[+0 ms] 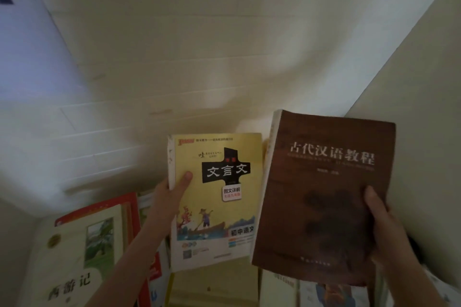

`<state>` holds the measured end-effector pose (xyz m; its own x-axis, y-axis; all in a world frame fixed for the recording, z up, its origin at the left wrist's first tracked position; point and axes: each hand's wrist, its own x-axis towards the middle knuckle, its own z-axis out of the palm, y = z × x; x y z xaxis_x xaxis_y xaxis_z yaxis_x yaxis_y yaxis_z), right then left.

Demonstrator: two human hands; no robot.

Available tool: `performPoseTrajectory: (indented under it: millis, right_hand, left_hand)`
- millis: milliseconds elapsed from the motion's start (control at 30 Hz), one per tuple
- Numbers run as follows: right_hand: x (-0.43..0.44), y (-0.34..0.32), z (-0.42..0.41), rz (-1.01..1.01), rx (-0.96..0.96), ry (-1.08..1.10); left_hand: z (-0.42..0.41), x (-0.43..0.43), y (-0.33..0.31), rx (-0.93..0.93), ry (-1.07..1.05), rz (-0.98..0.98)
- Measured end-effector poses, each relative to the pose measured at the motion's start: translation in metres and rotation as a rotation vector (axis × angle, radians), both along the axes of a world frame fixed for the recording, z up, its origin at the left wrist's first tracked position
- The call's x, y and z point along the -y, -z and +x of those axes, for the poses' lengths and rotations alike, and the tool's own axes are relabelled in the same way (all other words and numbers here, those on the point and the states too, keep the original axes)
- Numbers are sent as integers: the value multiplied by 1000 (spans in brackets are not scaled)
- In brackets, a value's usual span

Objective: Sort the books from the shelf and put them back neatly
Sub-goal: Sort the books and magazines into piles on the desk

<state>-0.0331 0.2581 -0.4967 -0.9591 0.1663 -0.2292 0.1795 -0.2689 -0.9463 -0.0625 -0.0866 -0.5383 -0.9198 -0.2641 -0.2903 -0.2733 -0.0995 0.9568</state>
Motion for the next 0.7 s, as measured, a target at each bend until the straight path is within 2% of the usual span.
performPoseTrajectory:
  millis: [100, 233, 367, 500, 633, 700]
  right_hand:
    - [42, 1, -9, -56, -4, -129]
    - [94, 29, -18, 60, 12, -185]
    - [113, 53, -14, 201, 23, -212]
    - [116, 62, -24, 454, -29, -256]
    - [103, 59, -35, 217, -3, -434]
    - [99, 50, -33, 222, -56, -420]
  left_hand:
    - [-1, -11, 1, 12, 32, 91]
    - [1, -23, 2, 29, 6, 268]
    - [7, -22, 3, -52, 5, 87]
    - [15, -22, 1, -93, 23, 51]
    - [26, -23, -6, -136, 52, 38]
    - [27, -21, -10, -166, 64, 21]
